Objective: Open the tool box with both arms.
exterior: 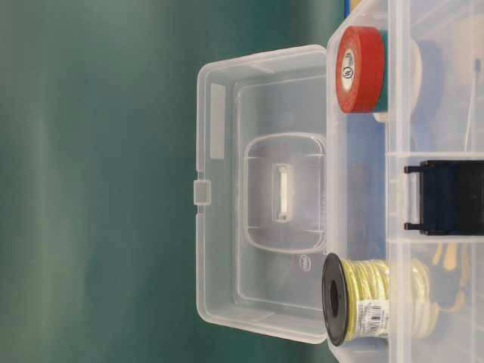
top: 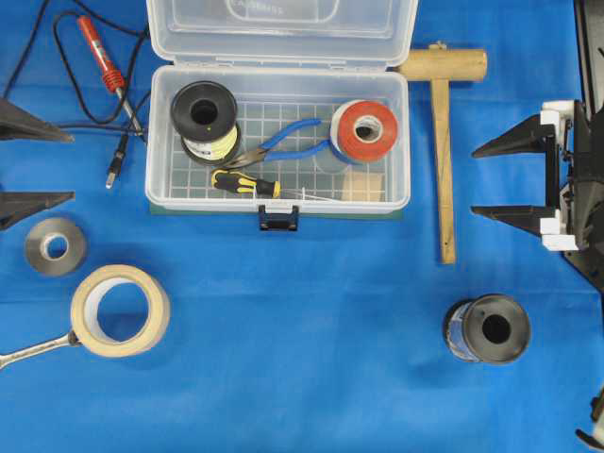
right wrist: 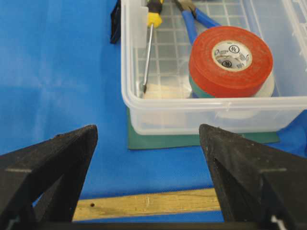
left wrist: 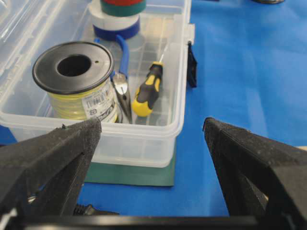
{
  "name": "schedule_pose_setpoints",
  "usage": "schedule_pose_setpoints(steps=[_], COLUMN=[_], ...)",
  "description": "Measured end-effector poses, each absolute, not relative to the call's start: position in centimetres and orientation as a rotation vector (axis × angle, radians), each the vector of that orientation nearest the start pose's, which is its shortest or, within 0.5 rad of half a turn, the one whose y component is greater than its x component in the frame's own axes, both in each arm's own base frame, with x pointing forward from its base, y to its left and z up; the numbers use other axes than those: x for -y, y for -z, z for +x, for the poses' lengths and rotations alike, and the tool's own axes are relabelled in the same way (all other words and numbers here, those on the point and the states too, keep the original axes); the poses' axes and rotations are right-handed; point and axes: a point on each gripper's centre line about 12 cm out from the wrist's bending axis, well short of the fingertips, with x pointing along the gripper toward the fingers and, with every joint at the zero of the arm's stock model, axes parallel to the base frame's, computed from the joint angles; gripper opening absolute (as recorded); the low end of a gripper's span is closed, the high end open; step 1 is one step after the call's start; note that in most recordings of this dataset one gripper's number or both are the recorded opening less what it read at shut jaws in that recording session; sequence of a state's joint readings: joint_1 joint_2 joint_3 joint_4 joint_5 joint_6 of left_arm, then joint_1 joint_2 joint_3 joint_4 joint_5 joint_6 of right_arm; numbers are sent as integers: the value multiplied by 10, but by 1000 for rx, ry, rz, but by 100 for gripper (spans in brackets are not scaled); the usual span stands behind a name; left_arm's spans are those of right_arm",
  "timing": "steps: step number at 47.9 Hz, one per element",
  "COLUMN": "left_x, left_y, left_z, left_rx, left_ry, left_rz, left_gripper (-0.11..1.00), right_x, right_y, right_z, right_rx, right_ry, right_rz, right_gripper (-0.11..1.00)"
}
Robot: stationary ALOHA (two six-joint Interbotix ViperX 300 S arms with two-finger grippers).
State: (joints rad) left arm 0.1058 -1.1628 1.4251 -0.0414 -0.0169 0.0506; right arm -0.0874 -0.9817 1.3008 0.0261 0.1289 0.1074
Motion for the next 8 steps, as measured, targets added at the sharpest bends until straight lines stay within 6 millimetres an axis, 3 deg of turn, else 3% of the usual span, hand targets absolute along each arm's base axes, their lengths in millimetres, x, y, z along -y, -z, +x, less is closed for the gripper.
schedule_pose_setpoints(steps=[8], left_x=[-16], left_y=[-194], left_z=[152], left_rx=[-247], left_ry=[-106], left_rz=[-4], left_gripper=[90], right_x=[15], right_y=[-198], right_z=[174], right_rx=[-443], right_ry=[112], right_rz=[151], right_gripper=[85])
